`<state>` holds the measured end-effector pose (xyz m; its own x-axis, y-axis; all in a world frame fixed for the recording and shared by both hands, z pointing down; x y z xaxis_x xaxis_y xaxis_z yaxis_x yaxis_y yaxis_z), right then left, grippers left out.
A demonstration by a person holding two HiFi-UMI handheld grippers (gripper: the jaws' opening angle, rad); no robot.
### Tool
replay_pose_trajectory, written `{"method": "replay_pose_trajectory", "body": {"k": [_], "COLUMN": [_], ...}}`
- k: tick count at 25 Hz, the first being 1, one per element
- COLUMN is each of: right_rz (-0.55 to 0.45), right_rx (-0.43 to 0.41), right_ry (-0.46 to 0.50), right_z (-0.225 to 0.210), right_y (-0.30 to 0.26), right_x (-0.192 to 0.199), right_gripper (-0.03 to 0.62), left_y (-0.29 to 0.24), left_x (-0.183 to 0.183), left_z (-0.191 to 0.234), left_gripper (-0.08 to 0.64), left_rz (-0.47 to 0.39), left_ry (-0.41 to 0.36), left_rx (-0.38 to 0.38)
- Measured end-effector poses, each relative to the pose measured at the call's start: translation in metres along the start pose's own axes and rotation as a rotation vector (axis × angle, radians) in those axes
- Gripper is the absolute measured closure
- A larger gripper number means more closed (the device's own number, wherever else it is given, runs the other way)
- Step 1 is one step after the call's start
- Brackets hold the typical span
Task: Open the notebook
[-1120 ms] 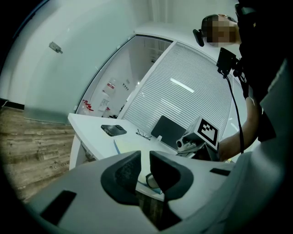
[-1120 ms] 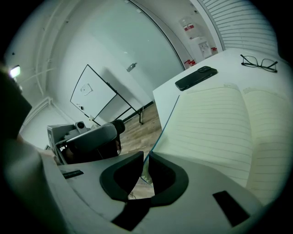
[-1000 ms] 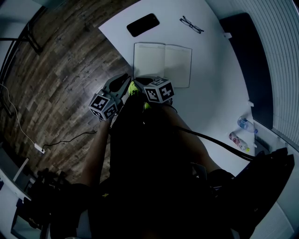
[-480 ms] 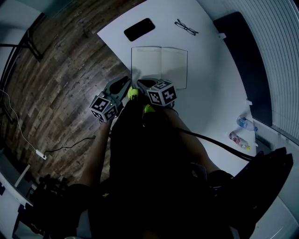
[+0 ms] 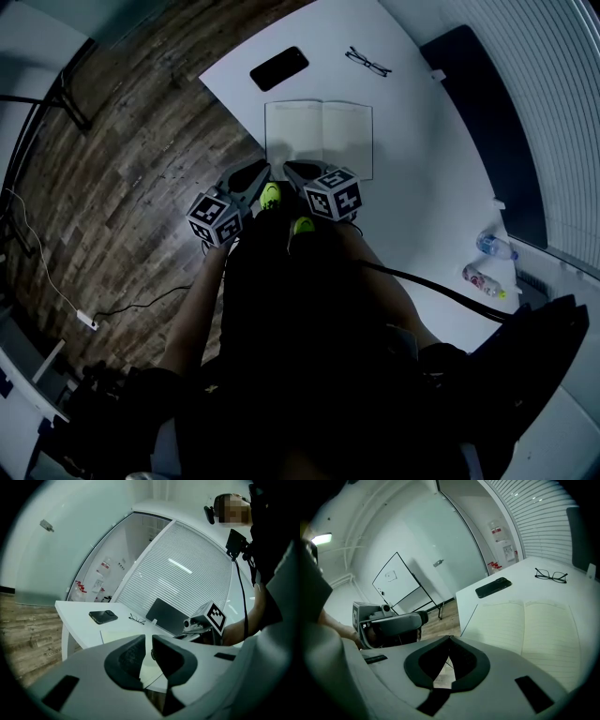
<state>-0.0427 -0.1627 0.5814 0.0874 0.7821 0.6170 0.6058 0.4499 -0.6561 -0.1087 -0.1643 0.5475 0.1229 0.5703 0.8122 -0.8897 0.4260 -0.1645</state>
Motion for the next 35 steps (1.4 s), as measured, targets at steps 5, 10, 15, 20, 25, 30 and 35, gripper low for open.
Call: {"method": "replay_pose_trajectory", "body": {"k": [5,10,15,20,25,30,35], "right_rz": [-0.047,-0.123,-0.212,-0.294,-0.351,-0.39,-0.405], "right_rx": [0.025,0.044,0.058,0.066,0.074,0.082,0.052], "right_ry": [0.042,0.087,0.151,0.169,0.181,0.185,0.208], "right_z": [0.003,0.008,0.017,0.024,0.035,0.037,0.047], "right_y": [0.014,0.033,0.06,0.087,0.107,0.122,0.139], "right_x": [-0.013,-0.034,-0.059,-0.081,-0.095,-0.095,-0.081], "right_gripper": [0.571,0.571,0.571,0.571,0.571,0.571,0.571], "left_y": [-0.006,-0.012,-0.016,-0.02,-0.024,-0.026,-0.021], "left_x": [-0.009,-0.024,-0.051,-0.077,-0.097,-0.097,-0.089], "left_z": [-0.018,-0.032,-0.054,-0.073,-0.09,-0.105,-0.127], "left_gripper": [0.52,0.52,0.52,0.52,0.526,0.545,0.555], "left_rz": [0.012,0.018,0.009,-0.011,-0.028,-0.024,-0.042], "left_ry": [-0.009,-0.025,-0.051,-0.084,-0.114,-0.147,-0.165], "left_rx": [0.042,0.068,0.107,0.116,0.15,0.173,0.147]}}
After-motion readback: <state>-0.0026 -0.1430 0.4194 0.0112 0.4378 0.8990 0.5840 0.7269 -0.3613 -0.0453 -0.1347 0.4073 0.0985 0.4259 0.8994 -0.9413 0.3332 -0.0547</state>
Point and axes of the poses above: the fingertips, and each gripper's own axes: y backward along the fingers, z to its left, x out of its underside, the point moved 2 cm from there along y, backward along the fingers, and after that the axes turned 6 degrees about x, right-handed, at the moved point
